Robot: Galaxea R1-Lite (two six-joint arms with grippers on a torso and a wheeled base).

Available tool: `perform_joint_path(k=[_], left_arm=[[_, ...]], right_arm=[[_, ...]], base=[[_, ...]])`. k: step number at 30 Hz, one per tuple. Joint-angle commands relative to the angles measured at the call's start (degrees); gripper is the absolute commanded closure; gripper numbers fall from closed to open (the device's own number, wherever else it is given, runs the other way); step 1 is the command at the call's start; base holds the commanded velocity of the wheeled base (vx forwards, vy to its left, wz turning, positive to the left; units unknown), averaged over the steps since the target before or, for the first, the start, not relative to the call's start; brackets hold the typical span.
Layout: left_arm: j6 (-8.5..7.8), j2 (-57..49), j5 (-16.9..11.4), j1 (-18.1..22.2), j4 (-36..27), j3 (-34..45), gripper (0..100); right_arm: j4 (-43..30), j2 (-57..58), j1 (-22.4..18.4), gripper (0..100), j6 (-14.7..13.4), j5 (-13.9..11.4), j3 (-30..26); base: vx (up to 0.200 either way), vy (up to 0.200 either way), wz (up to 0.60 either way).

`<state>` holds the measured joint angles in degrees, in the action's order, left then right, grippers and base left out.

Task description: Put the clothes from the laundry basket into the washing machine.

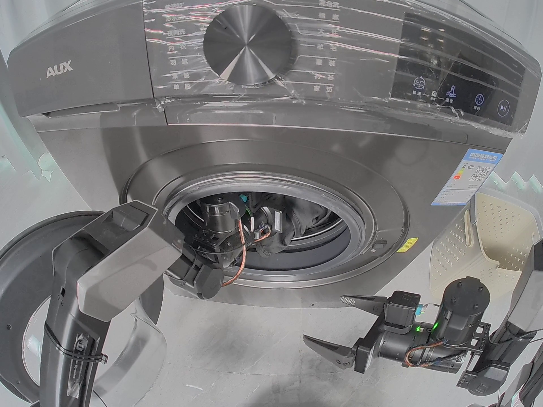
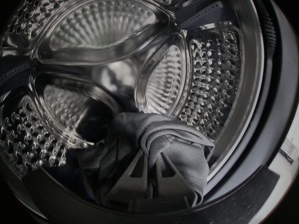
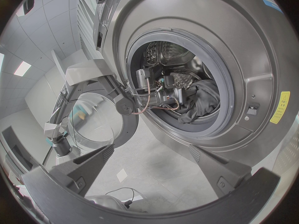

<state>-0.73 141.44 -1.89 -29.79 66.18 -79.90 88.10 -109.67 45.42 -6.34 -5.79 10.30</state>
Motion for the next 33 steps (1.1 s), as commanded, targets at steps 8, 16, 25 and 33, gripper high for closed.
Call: perform_joint_path(k=[8, 16, 25, 33], left_arm=[[0.29, 6.9, 3.4, 1.0, 0.4, -17.1, 100], [0.56, 7.0, 5.7, 1.7, 0.1, -19.5, 100], [0.82, 4.2, 4.8, -0.1, 0.4, -10.3, 0], [0.91, -5.8, 0.4, -3.7, -1.8, 8.7, 0]], right_arm=[[0.1, 0.1, 0.0, 0, 0.0, -0.1, -0.1], [0.1, 0.1, 0.0, 0, 0.0, 0.0, -0.1], [0.1, 0.1, -0.2, 0, 0.1, -0.1, -0.2], [0.1, 0.0, -0.1, 0, 0.0, 0.0, 0.0]], base=[[0.000, 0.000, 0.00], [0.000, 0.000, 0.00], [0.000, 0.000, 0.00], [0.000, 0.000, 0.00]])
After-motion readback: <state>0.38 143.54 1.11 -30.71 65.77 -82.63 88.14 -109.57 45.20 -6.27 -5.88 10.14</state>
